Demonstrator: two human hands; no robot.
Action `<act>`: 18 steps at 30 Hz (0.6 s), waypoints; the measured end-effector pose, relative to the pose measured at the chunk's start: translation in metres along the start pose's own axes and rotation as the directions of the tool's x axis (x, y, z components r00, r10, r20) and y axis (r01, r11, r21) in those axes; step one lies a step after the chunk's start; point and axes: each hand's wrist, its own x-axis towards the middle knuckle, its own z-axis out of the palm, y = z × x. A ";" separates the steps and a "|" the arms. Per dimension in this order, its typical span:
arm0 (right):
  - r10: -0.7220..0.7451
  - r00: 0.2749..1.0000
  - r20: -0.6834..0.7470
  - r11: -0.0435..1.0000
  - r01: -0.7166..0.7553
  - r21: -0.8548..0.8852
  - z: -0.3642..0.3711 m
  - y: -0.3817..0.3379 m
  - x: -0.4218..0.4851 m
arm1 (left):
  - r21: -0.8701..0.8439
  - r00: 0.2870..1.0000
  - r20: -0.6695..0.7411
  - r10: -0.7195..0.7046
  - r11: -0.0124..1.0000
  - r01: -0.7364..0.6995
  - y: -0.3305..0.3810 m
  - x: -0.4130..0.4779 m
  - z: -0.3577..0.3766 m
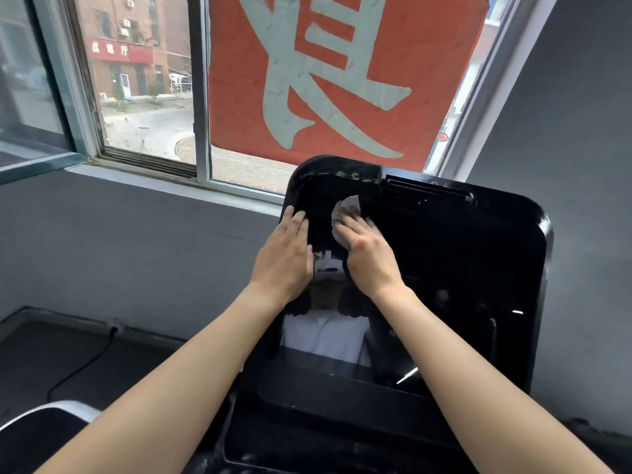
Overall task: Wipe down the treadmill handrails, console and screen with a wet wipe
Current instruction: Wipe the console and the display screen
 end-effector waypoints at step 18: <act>-0.052 0.996 -0.075 0.993 0.043 -0.110 0.002 -0.002 0.021 | -0.066 0.999 -0.041 -0.008 0.998 0.005 -0.005 -0.001 0.006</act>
